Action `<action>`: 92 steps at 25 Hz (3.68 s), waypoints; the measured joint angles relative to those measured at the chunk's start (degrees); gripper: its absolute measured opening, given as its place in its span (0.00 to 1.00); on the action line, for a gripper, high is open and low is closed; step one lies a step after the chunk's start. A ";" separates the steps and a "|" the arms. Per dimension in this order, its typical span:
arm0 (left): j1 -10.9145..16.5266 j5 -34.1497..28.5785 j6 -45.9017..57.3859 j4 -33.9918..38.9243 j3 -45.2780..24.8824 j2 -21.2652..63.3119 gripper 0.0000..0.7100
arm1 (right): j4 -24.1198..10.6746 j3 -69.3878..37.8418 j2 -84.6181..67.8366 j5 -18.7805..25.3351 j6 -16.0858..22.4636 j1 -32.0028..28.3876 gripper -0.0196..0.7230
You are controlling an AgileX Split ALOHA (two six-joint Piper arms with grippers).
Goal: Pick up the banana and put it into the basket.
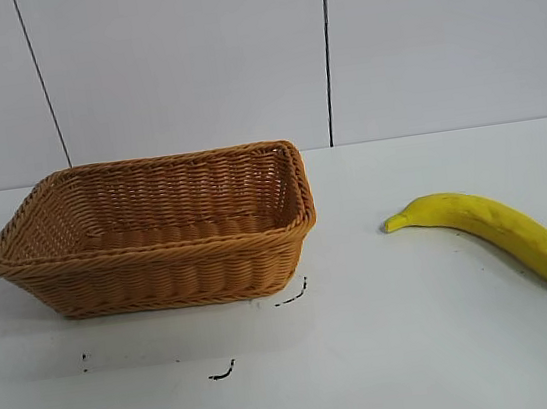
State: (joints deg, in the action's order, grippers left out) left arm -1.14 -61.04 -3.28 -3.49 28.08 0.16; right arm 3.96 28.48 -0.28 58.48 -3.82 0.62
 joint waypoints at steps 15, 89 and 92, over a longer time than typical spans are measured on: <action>0.00 0.00 0.00 0.00 0.00 0.00 0.98 | -0.18 7.69 9.98 0.00 1.50 0.00 0.95; 0.00 0.00 0.00 0.00 0.00 0.00 0.98 | 0.20 51.39 124.10 -18.35 -16.39 3.50 0.95; 0.00 0.00 0.00 0.00 0.00 0.00 0.98 | 0.20 51.39 124.10 -17.80 -15.96 3.50 0.86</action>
State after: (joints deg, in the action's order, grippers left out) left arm -1.14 -61.04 -3.28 -3.49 28.08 0.16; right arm 4.16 79.87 123.82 40.67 -19.78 4.11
